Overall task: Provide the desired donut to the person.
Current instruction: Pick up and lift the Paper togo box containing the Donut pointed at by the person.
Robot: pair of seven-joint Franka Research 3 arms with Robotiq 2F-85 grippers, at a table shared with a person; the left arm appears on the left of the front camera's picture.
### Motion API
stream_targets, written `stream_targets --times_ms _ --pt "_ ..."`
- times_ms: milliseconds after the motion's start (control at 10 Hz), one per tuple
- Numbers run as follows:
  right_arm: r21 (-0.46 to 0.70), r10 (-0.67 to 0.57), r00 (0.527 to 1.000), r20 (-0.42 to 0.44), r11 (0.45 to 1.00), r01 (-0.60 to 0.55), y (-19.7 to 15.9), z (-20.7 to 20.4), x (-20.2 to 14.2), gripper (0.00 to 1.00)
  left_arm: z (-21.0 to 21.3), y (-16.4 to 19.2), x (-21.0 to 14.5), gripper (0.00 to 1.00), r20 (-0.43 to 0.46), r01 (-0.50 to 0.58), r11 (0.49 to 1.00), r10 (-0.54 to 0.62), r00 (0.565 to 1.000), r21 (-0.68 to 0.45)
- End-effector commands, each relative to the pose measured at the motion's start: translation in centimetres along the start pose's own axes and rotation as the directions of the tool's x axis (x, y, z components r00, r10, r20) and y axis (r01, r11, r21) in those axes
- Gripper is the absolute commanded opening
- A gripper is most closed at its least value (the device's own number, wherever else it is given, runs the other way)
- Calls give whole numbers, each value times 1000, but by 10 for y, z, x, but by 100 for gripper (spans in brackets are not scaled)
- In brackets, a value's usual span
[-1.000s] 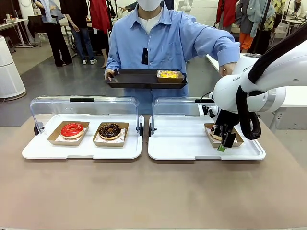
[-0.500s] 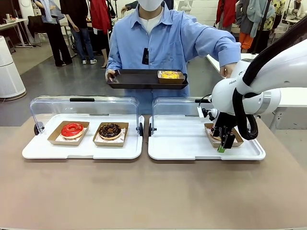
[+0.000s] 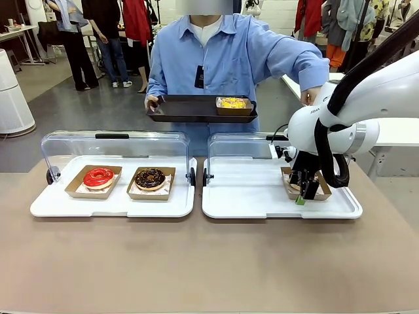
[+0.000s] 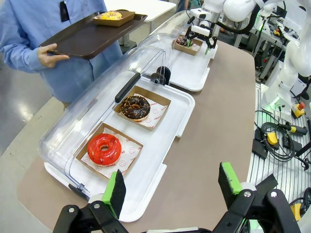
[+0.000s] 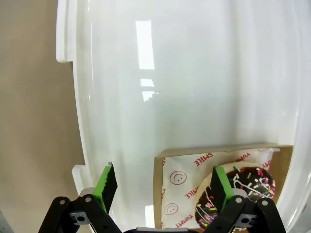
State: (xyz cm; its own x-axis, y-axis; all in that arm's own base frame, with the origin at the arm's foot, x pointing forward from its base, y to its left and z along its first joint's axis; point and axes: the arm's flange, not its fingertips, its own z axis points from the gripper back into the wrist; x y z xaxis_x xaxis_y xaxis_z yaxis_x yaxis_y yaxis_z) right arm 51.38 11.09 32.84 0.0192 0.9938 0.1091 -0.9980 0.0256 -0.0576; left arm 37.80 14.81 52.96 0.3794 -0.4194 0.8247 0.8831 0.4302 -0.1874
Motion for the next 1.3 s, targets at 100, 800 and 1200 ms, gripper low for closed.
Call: stream_targets --times_ms 100,800,1200 --pt "-3 23 1000 9 1000 -23 -9 -7 -1 100 1 0 1 100 22 8 1000 -8 1000 -3" --pt "-8 -13 1000 5 1000 13 -9 -13 7 100 1 0 1 100 22 8 1000 -8 1000 -3" --pt "-4 -56 998 -15 998 56 -10 -18 5 42 1 0 1 100 22 8 1000 -8 1000 -3"
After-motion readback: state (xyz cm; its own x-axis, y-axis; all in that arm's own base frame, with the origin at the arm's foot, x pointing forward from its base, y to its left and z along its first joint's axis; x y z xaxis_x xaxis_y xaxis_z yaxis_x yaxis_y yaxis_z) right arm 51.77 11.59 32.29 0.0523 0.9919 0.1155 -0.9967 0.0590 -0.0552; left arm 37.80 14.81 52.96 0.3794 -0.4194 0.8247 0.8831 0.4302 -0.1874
